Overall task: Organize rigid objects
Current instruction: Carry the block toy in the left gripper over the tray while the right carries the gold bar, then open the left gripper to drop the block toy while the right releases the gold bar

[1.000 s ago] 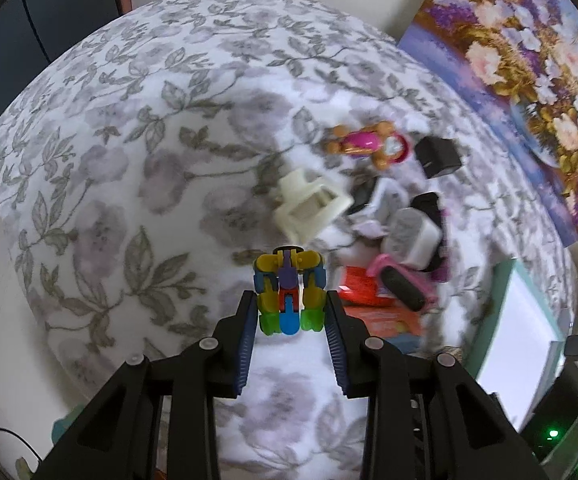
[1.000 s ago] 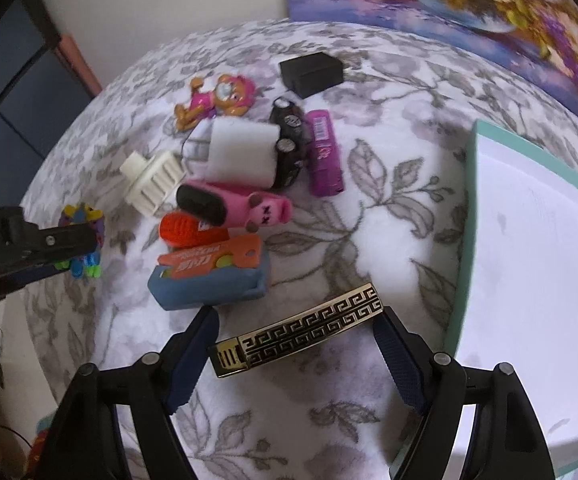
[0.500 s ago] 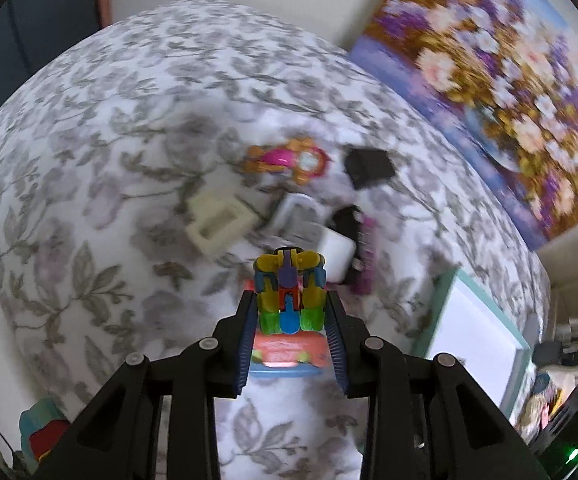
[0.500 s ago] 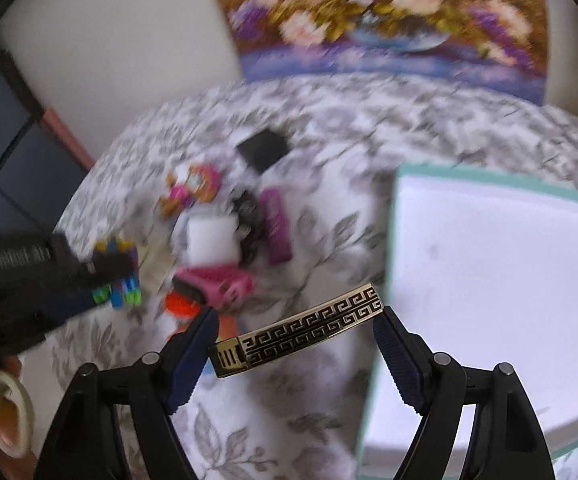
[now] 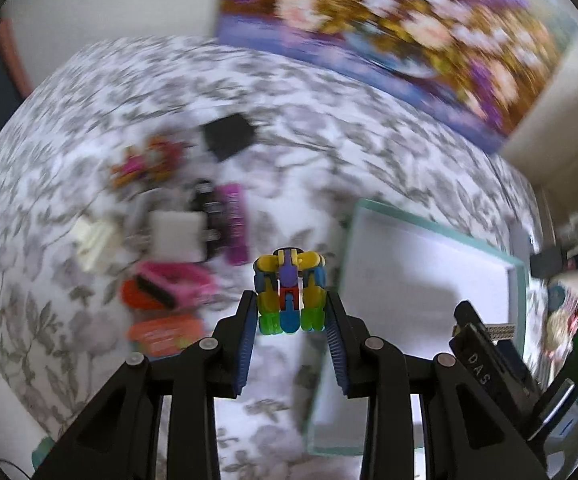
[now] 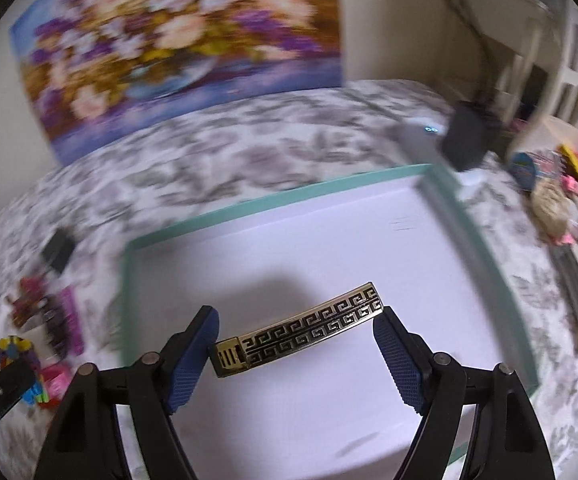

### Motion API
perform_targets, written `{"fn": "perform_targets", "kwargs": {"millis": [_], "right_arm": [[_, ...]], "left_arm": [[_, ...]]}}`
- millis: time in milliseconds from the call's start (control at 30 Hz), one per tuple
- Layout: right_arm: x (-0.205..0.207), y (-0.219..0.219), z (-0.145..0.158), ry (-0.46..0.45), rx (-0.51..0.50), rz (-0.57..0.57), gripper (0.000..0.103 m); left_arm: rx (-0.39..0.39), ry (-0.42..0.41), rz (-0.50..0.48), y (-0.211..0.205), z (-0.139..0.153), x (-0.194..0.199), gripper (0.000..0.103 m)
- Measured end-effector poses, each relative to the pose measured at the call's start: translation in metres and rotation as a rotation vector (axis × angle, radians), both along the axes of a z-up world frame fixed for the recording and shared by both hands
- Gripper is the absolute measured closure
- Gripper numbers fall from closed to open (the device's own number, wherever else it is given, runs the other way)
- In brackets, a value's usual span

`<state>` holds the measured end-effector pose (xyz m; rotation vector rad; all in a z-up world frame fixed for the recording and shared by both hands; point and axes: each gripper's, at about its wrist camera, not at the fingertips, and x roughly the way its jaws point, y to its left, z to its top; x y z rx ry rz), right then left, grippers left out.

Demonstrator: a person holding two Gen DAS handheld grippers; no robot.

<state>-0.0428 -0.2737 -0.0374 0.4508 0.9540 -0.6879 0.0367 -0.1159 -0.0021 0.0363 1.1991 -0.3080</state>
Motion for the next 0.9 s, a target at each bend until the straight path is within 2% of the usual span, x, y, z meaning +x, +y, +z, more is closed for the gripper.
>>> {"fn": "perform_targets", "kwargs": {"millis": [200,367,567,900], "right_arm": [[-0.027,-0.046,-0.008,0.01,0.051,-0.133,0.021],[-0.041,-0.068,-0.011,0.027,0.032,-0.213,0.021],[-0.048,-0.082,-0.017,0.044,0.039,-0.248,0.021],[-0.05,-0.078,-0.013,0.044,0.034,-0.232,0.021]], "left_arm": [[0.022,0.009,-0.067,-0.048,-0.014,0.009,0.068],[0.023,-0.019,-0.156,-0.079,-0.031,0.002,0.068],[0.044,-0.028,-0.221,-0.092,-0.04,-0.006,0.068],[0.037,-0.032,-0.244,-0.092,-0.037,-0.011,0.068]]}}
